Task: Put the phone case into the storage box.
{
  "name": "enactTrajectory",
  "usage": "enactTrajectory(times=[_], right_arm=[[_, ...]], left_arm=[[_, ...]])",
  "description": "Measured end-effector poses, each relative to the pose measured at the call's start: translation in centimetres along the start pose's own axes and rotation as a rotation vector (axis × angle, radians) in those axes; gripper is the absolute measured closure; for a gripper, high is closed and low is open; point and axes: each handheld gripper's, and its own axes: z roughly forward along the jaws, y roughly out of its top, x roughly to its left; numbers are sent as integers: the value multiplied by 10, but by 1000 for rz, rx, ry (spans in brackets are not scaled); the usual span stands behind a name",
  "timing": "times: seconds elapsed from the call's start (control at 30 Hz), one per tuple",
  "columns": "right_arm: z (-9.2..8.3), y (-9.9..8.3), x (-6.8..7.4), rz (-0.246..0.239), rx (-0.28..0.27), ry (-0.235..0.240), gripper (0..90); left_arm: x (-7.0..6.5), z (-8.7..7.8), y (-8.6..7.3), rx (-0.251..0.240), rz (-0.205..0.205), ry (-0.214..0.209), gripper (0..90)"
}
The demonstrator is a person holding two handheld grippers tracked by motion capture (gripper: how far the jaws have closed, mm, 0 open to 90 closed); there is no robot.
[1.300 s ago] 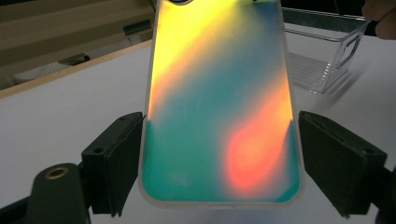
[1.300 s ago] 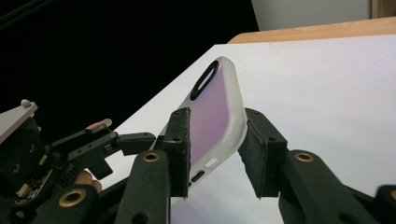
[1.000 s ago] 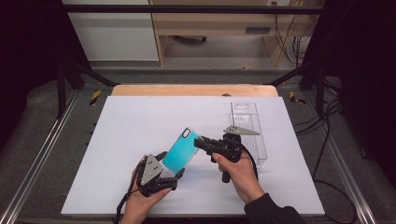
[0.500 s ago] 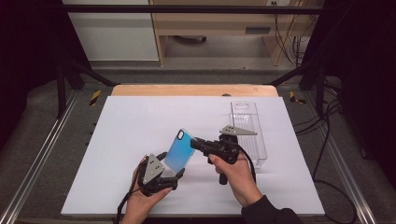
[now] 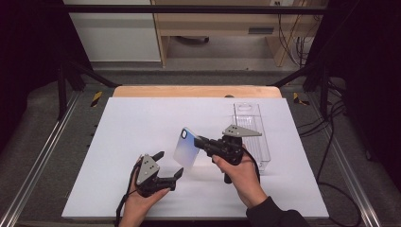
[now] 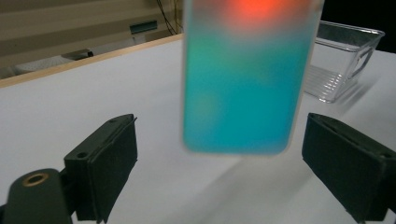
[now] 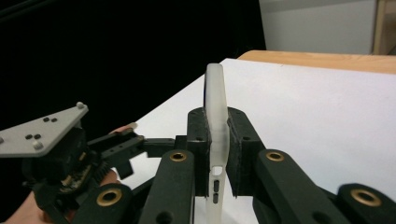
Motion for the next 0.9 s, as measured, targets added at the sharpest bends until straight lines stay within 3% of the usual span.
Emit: enactTrajectory(times=[0.43, 0.77, 0.9], right_arm=[[-11, 18, -22, -80, -10, -68, 812], [-19, 34, -39, -119, -18, -72, 812], [-26, 43, -44, -142, -19, -72, 812]], left_arm=[[28, -24, 0, -68, -72, 21, 42], [51, -44, -12, -68, -110, 88, 42], [56, -60, -16, -94, -115, 128, 46]])
